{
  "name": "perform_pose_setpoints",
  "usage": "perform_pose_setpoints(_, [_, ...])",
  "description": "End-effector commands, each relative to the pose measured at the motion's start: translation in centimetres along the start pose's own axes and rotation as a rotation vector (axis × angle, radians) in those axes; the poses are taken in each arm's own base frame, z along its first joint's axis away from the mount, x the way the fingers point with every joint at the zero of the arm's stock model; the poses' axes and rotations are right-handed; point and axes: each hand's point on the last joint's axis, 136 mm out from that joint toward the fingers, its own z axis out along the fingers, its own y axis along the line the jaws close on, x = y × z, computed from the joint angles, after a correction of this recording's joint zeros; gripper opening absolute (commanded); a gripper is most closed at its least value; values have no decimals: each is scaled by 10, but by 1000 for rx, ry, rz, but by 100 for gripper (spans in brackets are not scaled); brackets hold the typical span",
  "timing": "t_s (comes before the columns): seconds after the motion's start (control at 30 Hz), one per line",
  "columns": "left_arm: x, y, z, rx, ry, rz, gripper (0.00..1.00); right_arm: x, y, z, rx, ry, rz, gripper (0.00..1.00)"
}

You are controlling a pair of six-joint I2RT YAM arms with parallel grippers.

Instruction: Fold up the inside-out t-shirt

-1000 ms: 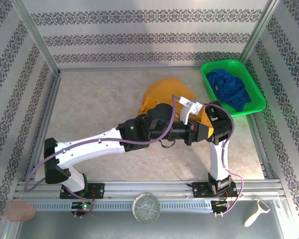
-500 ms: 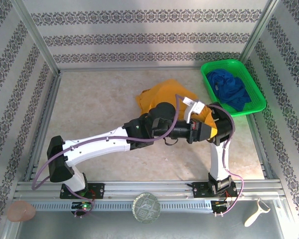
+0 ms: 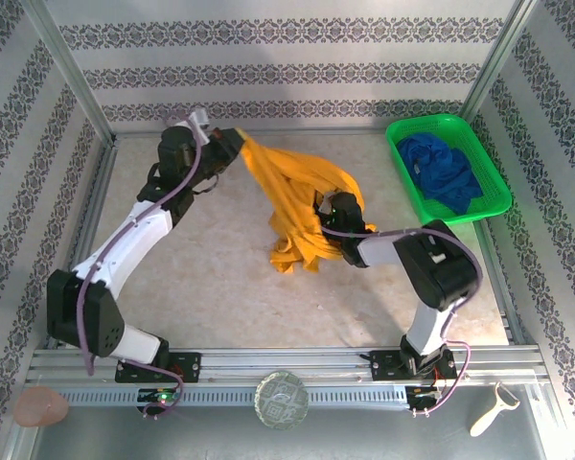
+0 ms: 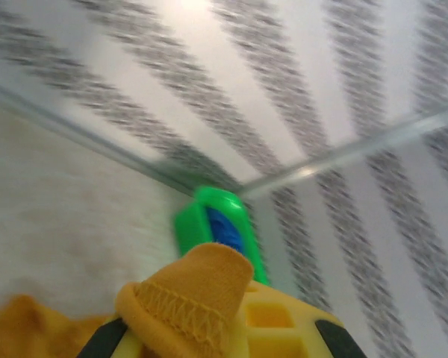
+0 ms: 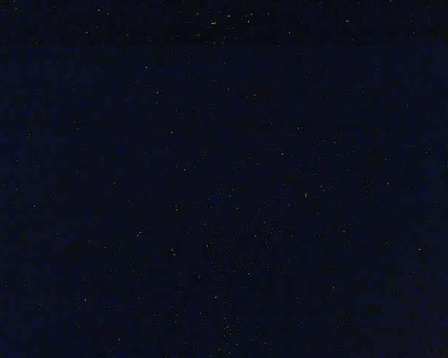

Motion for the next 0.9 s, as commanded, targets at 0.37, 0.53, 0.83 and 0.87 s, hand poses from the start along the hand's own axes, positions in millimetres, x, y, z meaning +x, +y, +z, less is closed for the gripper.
perform_pose_setpoints(0.37, [35, 237, 32, -478, 192, -254, 0, -7, 199, -87, -167, -9, -287, 0])
perform_pose_setpoints(0.53, [37, 217, 35, -394, 247, -214, 41, -12, 224, -96, -161, -18, -343, 0])
perform_pose_setpoints(0.83, [38, 149, -23, -285, 241, -62, 69, -63, 187, -88, -82, -168, -261, 0])
perform_pose_setpoints(0.87, [42, 143, -32, -270, 235, -54, 69, -67, 195, -89, -74, -181, -280, 0])
